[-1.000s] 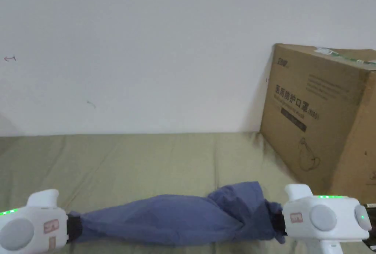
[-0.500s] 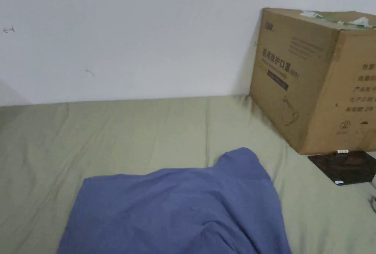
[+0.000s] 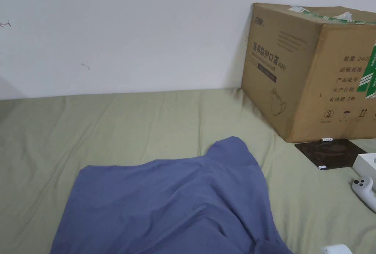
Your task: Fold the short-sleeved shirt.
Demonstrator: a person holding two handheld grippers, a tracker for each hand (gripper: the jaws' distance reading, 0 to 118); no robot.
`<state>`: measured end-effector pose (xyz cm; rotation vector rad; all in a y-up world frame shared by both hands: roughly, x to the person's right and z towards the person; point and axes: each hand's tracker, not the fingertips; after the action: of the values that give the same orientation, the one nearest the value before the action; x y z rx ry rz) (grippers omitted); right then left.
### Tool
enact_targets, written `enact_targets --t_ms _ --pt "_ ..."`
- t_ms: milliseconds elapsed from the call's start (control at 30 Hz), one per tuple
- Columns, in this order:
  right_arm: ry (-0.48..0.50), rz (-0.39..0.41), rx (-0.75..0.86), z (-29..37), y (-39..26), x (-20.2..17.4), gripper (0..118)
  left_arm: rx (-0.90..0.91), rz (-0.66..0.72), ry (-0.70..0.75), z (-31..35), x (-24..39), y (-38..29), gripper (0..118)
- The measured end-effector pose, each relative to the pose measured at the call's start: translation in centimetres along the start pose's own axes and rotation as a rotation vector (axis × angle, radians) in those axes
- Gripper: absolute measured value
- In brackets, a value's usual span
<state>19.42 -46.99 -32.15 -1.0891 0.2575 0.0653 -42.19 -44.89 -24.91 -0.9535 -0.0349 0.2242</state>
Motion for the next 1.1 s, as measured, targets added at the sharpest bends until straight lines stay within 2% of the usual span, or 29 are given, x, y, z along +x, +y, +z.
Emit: enact_targets --t_ms 33,67,167,333,433,467,500,533,567,600,667,700,767,833,967,1000,1033,1067,1100 --pt "0.002 -0.002 0.012 0.8 0.2 -0.3 80 0.029 0.004 0.007 0.9 0.2 0.2 101" --pt "0.007 0.000 0.047 1.7 0.4 -0.5 93 0.070 0.018 0.007 2.0 0.7 0.3 99" --pt "0.033 -0.007 0.203 4.8 1.7 -2.2 93 0.262 0.040 -0.023 6.0 2.8 0.9 99" --pt "0.072 -0.050 0.712 10.4 2.5 -7.1 93 0.759 0.024 -0.013 11.4 8.3 0.0 100" --pt "0.049 -0.079 0.977 12.0 2.2 -10.0 91 0.917 0.047 0.014 12.7 11.1 -0.6 98" --pt "0.021 -0.100 1.025 12.4 2.2 -10.9 86 0.950 0.053 0.018 12.7 11.3 -0.6 95" --pt "0.006 -0.111 1.066 12.6 2.4 -11.6 67 0.982 0.049 0.024 12.8 11.7 -0.7 80" --pt "0.007 -0.118 1.086 12.8 2.7 -12.1 36 1.007 0.044 0.045 13.1 12.2 -0.8 56" --pt "-0.009 -0.114 1.068 12.8 3.3 -12.4 4 1.009 0.032 0.072 13.2 12.6 -0.7 24" --pt "-0.049 -0.117 1.047 12.8 3.9 -12.7 2 0.997 0.011 0.097 13.1 13.1 -0.2 1" --pt "0.025 -0.126 1.009 12.3 4.7 -11.9 2 0.975 -0.019 0.078 13.4 12.7 0.1 1" --pt "0.031 -0.147 0.989 12.2 4.9 -11.9 2 0.939 -0.031 0.037 13.7 12.3 0.4 1" --pt "0.027 -0.188 0.959 12.2 5.0 -10.8 2 0.862 -0.042 0.062 14.0 11.6 1.5 1" --pt "0.071 -0.221 0.918 12.1 4.8 -9.8 2 0.640 -0.025 0.009 13.9 9.6 3.6 1" --pt "0.092 -0.258 0.805 11.0 4.3 -8.1 2 -0.056 0.179 -0.029 8.8 4.1 6.0 1" --pt "0.095 -0.269 0.782 10.6 4.1 -7.8 2 -0.120 0.200 -0.068 7.2 3.0 5.1 1" --pt "0.100 -0.278 0.761 10.1 3.9 -7.3 2 -0.091 0.179 -0.055 6.0 2.3 4.1 1" --pt "0.097 -0.283 0.751 9.7 3.8 -7.0 2 -0.087 0.181 0.015 5.0 1.8 3.5 4" --pt "0.094 -0.288 0.738 9.5 3.7 -6.8 2 -0.089 0.182 0.073 3.9 1.2 3.0 40"
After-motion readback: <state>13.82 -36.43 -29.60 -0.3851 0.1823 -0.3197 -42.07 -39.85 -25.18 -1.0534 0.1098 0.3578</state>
